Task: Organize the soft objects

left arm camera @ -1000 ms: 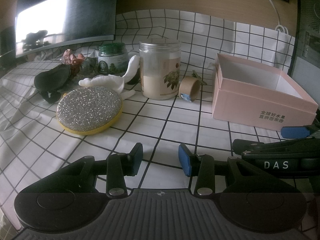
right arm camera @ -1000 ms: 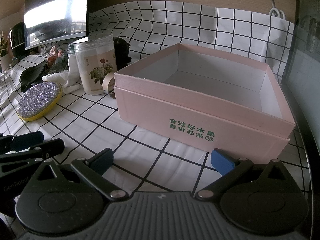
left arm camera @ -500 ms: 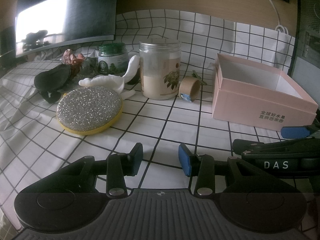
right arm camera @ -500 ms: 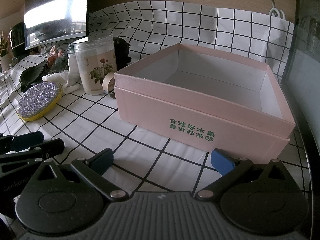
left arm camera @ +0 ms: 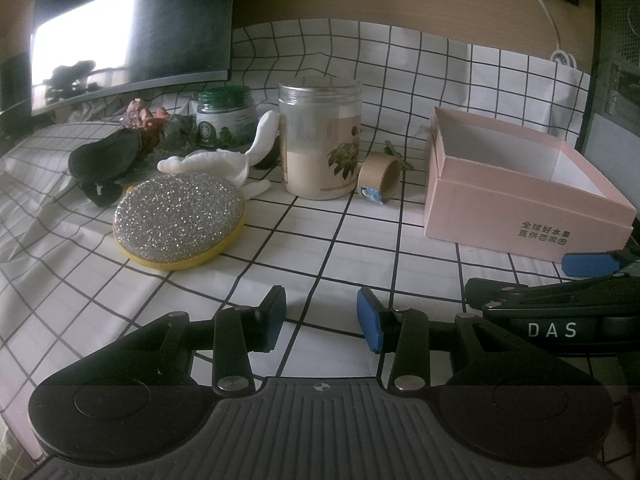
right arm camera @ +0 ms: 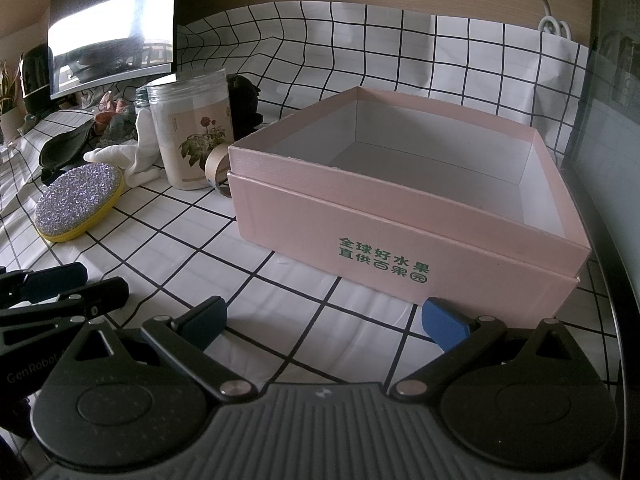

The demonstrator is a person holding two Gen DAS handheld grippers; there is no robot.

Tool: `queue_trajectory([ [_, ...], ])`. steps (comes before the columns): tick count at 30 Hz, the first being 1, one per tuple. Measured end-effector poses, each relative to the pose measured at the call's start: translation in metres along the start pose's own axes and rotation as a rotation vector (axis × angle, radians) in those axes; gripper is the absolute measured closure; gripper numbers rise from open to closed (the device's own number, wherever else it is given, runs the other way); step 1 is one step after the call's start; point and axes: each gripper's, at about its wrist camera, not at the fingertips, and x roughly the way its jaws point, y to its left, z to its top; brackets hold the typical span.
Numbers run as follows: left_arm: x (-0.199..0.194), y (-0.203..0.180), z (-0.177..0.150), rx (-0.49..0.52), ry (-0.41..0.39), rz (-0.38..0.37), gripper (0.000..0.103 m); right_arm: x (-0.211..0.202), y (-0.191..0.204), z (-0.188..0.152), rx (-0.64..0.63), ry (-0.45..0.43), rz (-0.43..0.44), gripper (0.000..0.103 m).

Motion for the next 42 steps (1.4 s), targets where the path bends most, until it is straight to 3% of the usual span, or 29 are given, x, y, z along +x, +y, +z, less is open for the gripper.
queue_trajectory([
  [22,0.000,0.000,0.000,-0.003,0.001,0.000,0.059,0.001,0.000,0.000,0.010,-0.004,0.009,0.000],
  [28,0.001,0.006,0.009,0.045,0.056,-0.049,0.060,0.005,-0.002,0.013,-0.017,0.101,0.044,0.000],
  [30,0.005,0.019,0.018,0.036,0.103,-0.134,0.061,0.006,-0.002,0.015,-0.038,0.123,0.044,0.000],
  [34,0.002,0.060,0.034,-0.097,0.141,-0.315,0.063,0.008,-0.001,0.020,-0.032,0.166,0.037,0.000],
  [39,-0.016,0.130,0.061,-0.110,0.058,-0.275,0.063,0.011,0.005,0.024,-0.004,0.204,0.003,0.000],
  [42,-0.011,0.186,0.083,-0.129,0.048,-0.229,0.063,0.013,0.012,0.030,0.031,0.237,-0.019,0.003],
])
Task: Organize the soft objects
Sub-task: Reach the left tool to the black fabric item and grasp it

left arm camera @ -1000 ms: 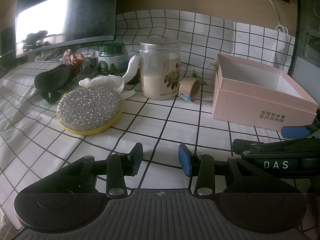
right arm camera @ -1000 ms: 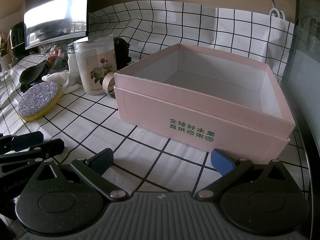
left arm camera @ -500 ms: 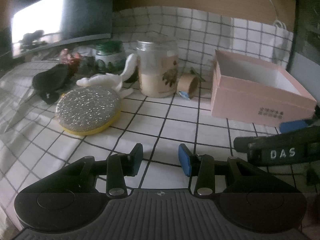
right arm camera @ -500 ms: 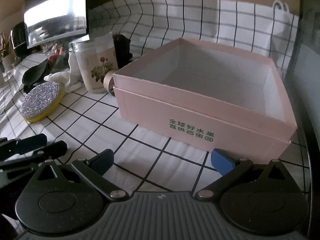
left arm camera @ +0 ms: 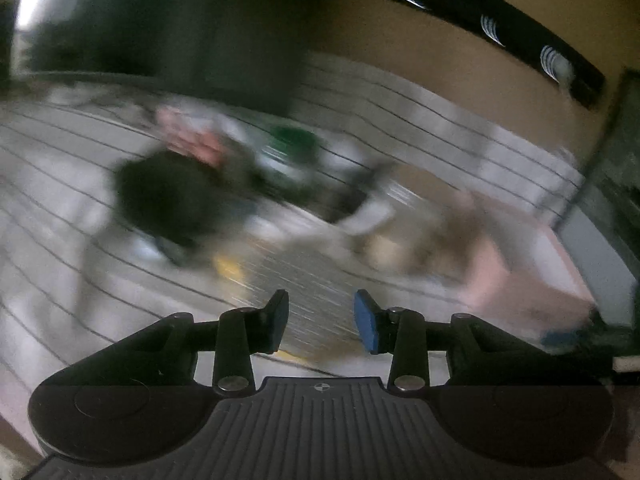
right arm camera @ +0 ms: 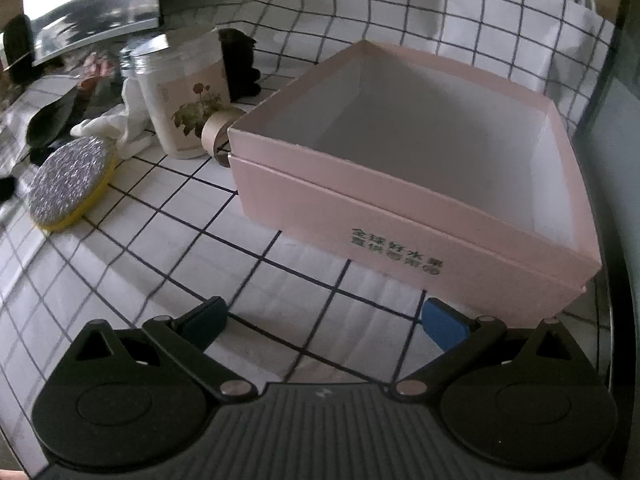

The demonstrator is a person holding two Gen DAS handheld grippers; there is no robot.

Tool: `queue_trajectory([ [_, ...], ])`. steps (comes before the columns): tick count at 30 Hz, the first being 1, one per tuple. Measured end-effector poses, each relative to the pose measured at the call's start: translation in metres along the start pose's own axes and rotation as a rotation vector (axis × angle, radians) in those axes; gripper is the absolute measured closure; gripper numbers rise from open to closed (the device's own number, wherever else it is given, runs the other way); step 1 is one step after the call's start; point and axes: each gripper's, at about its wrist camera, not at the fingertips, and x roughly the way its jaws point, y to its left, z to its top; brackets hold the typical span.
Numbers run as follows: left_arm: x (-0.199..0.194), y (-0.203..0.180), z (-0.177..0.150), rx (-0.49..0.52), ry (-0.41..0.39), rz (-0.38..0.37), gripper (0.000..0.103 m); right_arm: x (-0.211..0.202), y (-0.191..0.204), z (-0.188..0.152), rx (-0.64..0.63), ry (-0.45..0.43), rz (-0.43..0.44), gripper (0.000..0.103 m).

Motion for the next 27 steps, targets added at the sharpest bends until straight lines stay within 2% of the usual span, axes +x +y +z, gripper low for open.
queue_trajectory([
  [2,-0.001,0.043,0.022,-0.049,-0.013,0.063,0.063,-0.002,0.011,0.006,0.043,0.016,-0.006,0.007],
  [4,-0.001,0.087,0.042,-0.131,-0.032,0.088,0.063,-0.008,0.025,0.013,0.085,-0.008,-0.006,0.007],
  [8,0.009,0.153,0.067,-0.264,-0.061,0.085,0.063,-0.025,0.064,0.031,0.164,-0.149,-0.031,0.007],
  [12,0.039,0.193,0.074,-0.365,-0.003,0.021,0.063,-0.018,0.113,0.058,0.101,-0.128,-0.041,0.007],
  [14,0.056,0.199,0.072,-0.385,0.053,0.000,0.063,-0.013,0.140,0.064,0.034,-0.118,-0.033,0.008],
  [17,0.079,0.204,0.072,-0.395,0.095,-0.033,0.063,-0.006,0.173,0.072,-0.013,-0.128,-0.026,0.008],
  [21,0.095,0.204,0.077,-0.404,0.080,-0.075,0.062,0.006,0.198,0.077,-0.035,-0.136,-0.032,0.010],
  [25,0.099,0.202,0.080,-0.402,0.028,-0.081,0.061,0.024,0.212,0.084,-0.087,-0.088,-0.011,0.021],
  [27,0.102,0.201,0.081,-0.421,0.027,-0.077,0.056,0.032,0.216,0.085,-0.109,-0.059,-0.013,0.026],
])
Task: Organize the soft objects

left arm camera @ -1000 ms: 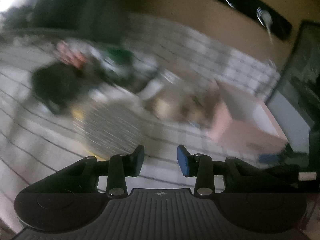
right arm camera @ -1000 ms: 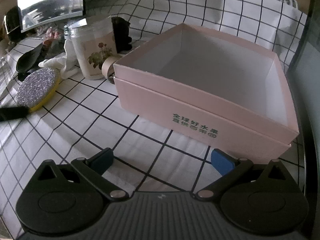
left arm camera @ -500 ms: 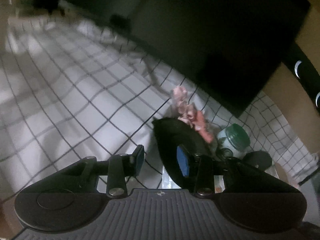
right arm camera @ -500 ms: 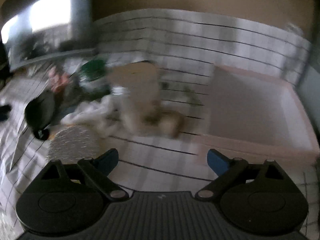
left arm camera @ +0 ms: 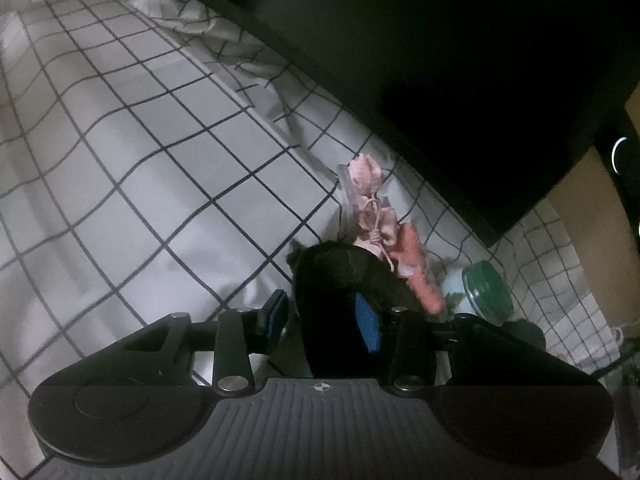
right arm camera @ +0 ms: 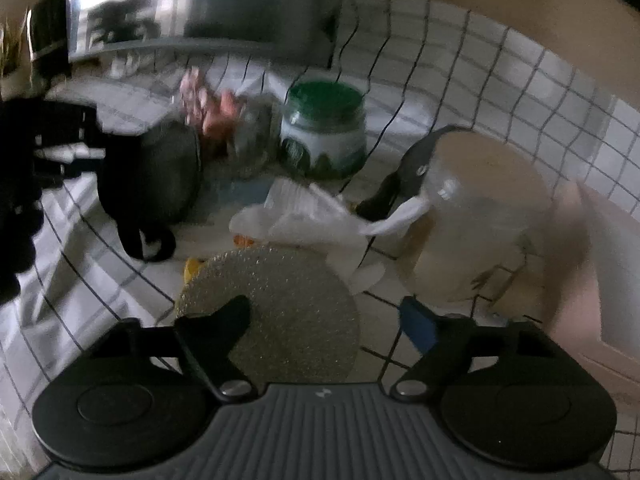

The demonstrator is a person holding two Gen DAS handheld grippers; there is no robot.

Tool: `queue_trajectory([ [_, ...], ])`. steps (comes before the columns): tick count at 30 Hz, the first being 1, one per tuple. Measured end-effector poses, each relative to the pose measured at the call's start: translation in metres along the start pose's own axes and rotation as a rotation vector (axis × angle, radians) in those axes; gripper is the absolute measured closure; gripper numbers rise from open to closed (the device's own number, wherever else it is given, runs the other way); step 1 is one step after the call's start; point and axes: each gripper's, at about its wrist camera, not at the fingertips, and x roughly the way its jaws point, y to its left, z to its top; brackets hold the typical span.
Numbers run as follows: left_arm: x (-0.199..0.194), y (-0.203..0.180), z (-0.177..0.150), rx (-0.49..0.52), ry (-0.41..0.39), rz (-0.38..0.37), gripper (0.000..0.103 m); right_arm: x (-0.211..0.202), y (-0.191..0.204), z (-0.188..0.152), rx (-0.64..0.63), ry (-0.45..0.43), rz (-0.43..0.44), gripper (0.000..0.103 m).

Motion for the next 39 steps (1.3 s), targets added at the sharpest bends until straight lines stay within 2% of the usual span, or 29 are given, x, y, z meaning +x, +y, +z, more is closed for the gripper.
queue_trajectory([
  [3,-0.002,-0.004,-0.002,0.030,0.014,-0.002,0.057,0.004,0.000,-0.001,0.015,0.014,0.025,0.026],
  [4,-0.006,-0.006,-0.003,0.025,0.032,-0.020,0.061,0.005,-0.001,-0.002,0.028,0.019,0.038,0.026],
  [6,-0.015,-0.007,-0.006,-0.002,0.040,-0.085,0.060,0.008,-0.002,-0.002,0.035,0.028,0.051,0.026],
  [8,-0.023,-0.014,-0.011,0.018,0.043,-0.143,0.060,0.008,0.000,-0.002,0.022,0.024,0.058,0.026],
  [10,-0.018,-0.023,-0.016,0.057,0.075,-0.142,0.060,0.010,0.000,-0.003,0.021,0.021,0.063,0.026],
  [12,-0.008,-0.031,-0.019,0.060,0.085,-0.102,0.060,0.011,-0.001,-0.003,0.030,0.023,0.072,0.026],
  [14,0.002,-0.037,-0.021,0.040,0.086,-0.083,0.060,0.010,0.001,-0.003,0.015,0.023,0.081,0.026],
  [18,0.020,-0.039,-0.027,-0.025,0.112,-0.125,0.059,0.009,0.009,-0.007,-0.031,0.000,0.085,0.026],
  [19,0.028,-0.039,-0.029,-0.041,0.139,-0.129,0.061,0.008,0.010,-0.008,-0.036,-0.007,0.085,0.026],
  [22,0.037,-0.041,-0.033,-0.057,0.136,-0.168,0.065,0.007,0.011,-0.011,-0.043,-0.018,0.097,0.026],
  [26,0.047,-0.042,-0.031,-0.111,0.237,-0.205,0.076,0.004,0.010,-0.015,-0.041,-0.029,0.116,0.026],
  [28,0.044,-0.041,-0.033,-0.136,0.256,-0.202,0.079,0.002,0.010,-0.017,-0.048,-0.034,0.124,0.026],
  [33,0.016,-0.045,-0.033,-0.062,0.174,-0.189,0.081,-0.003,0.012,-0.018,-0.096,-0.039,0.131,0.026],
  [39,-0.034,-0.032,-0.008,-0.011,0.037,-0.182,0.081,-0.024,0.008,-0.017,-0.132,-0.076,0.121,0.026],
])
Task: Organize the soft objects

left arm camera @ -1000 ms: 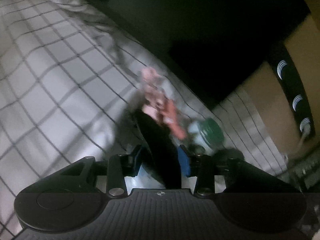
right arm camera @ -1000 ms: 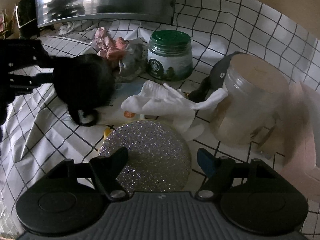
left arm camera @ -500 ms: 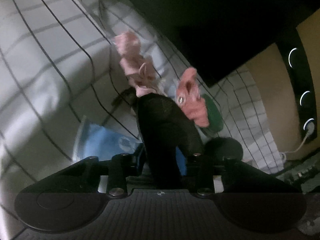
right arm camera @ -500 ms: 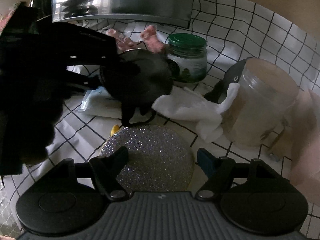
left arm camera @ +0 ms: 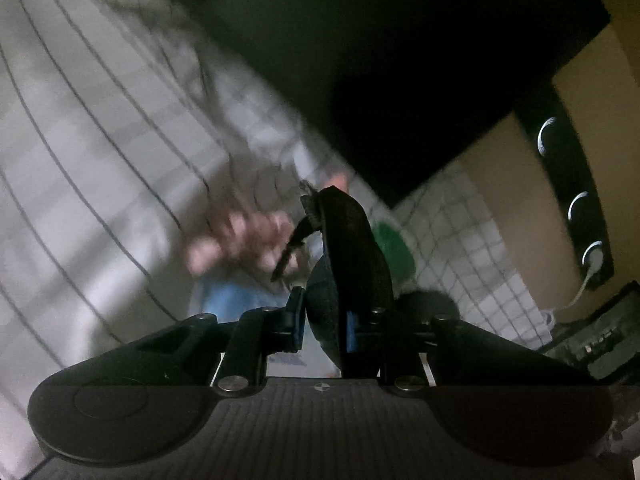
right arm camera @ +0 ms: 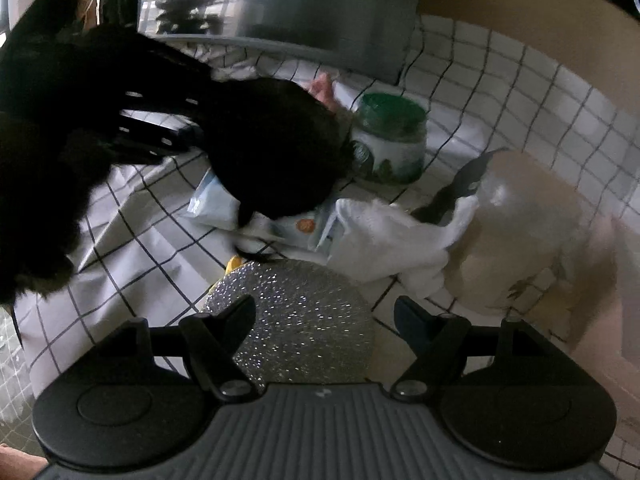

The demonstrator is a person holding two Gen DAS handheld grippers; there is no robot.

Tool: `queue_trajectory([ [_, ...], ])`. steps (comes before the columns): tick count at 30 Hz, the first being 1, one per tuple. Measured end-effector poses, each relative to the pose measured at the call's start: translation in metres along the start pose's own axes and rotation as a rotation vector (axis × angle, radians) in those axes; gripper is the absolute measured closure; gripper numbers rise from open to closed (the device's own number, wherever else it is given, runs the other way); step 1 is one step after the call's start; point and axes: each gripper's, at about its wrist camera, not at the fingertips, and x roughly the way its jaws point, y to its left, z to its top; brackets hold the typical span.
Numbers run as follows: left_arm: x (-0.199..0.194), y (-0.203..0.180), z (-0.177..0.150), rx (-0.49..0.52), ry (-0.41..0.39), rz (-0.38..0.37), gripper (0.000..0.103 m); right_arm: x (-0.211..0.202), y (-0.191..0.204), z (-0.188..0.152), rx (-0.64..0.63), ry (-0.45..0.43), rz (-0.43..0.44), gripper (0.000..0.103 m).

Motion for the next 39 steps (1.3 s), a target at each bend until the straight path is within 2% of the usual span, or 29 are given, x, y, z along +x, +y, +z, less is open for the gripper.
queue_trajectory([
  [5,-0.042,0.003,0.014,0.115,-0.099,0.080,0.081,-0.013,-0.024,0.003,0.105,0.002,0.010,0.026],
  [8,-0.057,0.008,0.021,0.109,-0.134,0.096,0.081,-0.010,-0.032,0.008,0.141,0.013,0.004,0.026],
  [11,-0.067,0.013,0.026,0.098,-0.159,0.109,0.081,-0.003,-0.021,0.016,0.094,0.011,-0.010,0.026],
  [16,-0.082,0.021,0.030,0.085,-0.171,0.118,0.081,0.007,0.008,0.036,-0.007,-0.025,0.077,0.026],
  [19,-0.092,0.031,0.031,0.081,-0.164,0.134,0.081,0.020,0.022,0.055,-0.050,-0.044,0.086,0.026],
  [22,-0.098,0.044,0.032,0.063,-0.157,0.148,0.081,0.034,0.024,0.074,-0.039,-0.052,0.055,0.026],
  [24,-0.101,0.052,0.033,0.047,-0.154,0.154,0.081,0.040,0.024,0.084,-0.040,-0.073,-0.001,0.026],
  [27,-0.109,0.059,0.033,0.036,-0.159,0.157,0.081,0.049,0.036,0.099,-0.152,-0.130,-0.151,0.039],
  [29,-0.111,0.062,0.035,0.034,-0.162,0.159,0.081,0.058,0.046,0.110,-0.248,-0.147,-0.201,0.047],
  [31,-0.113,0.064,0.039,0.035,-0.166,0.164,0.081,0.073,0.054,0.119,-0.313,-0.148,-0.236,0.052],
  [34,-0.114,0.064,0.045,0.042,-0.172,0.169,0.081,0.094,0.059,0.132,-0.338,-0.129,-0.274,0.060],
  [39,-0.109,0.067,0.050,0.045,-0.159,0.164,0.081,0.128,0.061,0.154,-0.350,-0.055,-0.271,0.062],
])
